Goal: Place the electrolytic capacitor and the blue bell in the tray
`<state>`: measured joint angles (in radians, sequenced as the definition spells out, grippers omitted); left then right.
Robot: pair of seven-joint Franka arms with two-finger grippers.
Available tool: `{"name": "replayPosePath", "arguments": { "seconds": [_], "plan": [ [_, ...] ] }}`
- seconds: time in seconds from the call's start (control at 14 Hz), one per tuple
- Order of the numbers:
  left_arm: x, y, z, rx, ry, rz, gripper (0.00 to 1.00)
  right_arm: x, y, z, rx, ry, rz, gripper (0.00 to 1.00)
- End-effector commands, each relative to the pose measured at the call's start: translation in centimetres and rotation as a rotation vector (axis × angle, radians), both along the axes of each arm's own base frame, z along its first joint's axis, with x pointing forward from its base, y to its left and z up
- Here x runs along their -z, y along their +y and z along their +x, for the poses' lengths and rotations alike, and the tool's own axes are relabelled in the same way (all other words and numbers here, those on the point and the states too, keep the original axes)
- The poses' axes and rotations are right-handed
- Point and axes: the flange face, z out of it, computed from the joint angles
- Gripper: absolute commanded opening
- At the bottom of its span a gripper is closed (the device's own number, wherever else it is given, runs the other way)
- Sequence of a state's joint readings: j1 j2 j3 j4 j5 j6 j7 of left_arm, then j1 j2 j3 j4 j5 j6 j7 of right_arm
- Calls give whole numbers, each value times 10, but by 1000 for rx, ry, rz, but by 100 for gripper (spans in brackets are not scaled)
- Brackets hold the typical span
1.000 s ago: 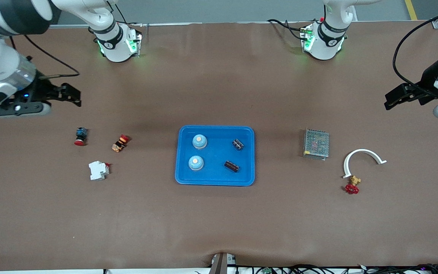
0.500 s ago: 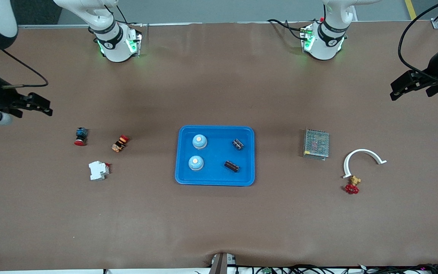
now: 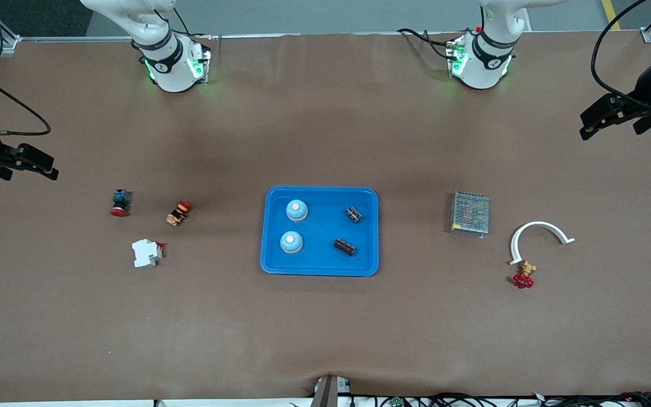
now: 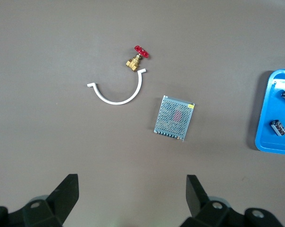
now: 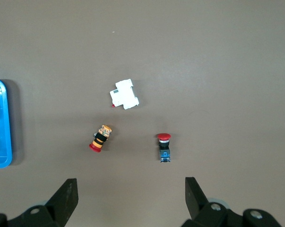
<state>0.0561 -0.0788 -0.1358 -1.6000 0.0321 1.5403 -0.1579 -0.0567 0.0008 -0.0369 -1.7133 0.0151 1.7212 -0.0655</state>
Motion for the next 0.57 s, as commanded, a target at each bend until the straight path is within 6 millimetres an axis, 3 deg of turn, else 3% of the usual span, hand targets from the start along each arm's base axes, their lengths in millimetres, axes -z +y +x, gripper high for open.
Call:
{"name": "replayPosePath", "arguments": {
  "seconds": [0.0,0.5],
  "plan": [
    [-5,3,-8,14,-10,17,100,-17,5,-12,24,4,-5,100],
    [-3,4,-5,13,-7,16,100,-27,10,-21,55,13,-2,100]
  ]
}}
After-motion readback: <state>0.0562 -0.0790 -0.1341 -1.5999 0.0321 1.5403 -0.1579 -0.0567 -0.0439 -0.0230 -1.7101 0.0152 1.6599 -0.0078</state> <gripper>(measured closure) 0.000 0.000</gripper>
